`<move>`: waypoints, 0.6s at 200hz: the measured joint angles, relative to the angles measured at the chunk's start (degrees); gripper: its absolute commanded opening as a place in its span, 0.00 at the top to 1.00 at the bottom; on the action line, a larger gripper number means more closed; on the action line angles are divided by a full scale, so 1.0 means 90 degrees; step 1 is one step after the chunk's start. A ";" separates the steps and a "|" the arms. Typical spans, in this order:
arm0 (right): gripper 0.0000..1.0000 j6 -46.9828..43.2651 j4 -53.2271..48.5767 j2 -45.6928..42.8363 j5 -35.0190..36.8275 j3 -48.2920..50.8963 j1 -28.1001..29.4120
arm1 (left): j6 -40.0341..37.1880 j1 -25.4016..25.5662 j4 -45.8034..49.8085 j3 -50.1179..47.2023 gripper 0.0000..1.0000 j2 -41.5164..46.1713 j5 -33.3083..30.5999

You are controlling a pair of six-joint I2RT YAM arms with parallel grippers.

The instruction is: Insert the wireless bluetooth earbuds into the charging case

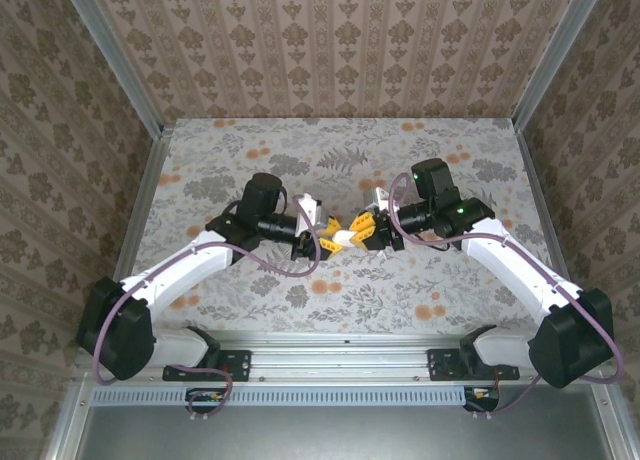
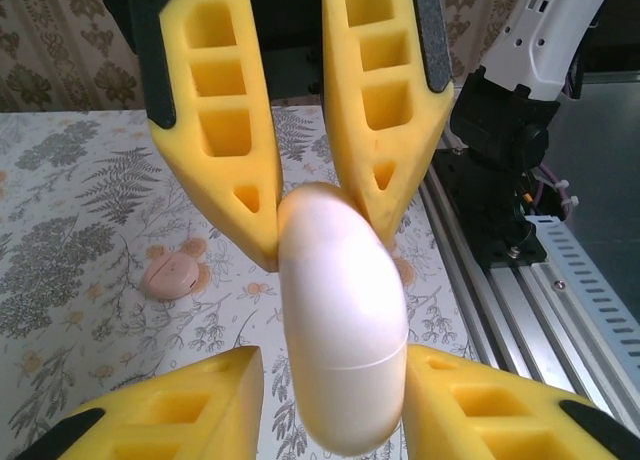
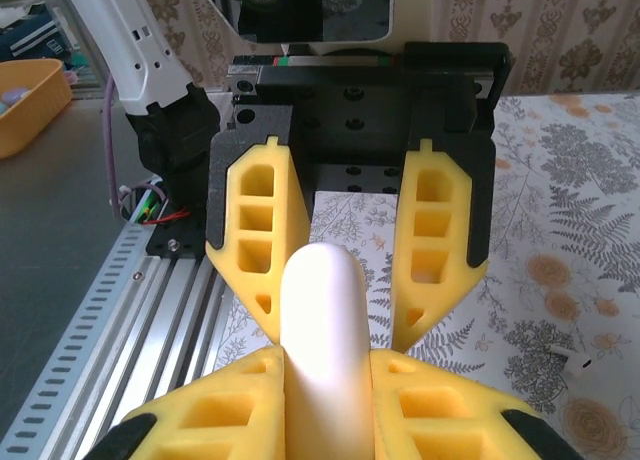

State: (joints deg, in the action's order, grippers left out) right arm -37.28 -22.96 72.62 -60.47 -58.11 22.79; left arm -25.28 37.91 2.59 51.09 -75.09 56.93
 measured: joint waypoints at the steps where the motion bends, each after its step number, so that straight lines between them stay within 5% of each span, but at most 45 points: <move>1: 0.79 -0.0002 0.0000 0.0000 0.0000 0.0000 0.0000 | 0.0000 0.0000 0.0000 0.0000 0.64 0.0000 0.0000; 120: 0.79 0.0000 0.0002 0.0000 0.0002 0.0000 0.0005 | 0.0034 0.0005 -0.0107 0.0000 0.59 -0.0010 -0.0012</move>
State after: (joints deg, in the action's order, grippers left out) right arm -37.28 -22.94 72.62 -60.45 -58.11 22.83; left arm -24.97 37.95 1.63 51.09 -75.18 56.82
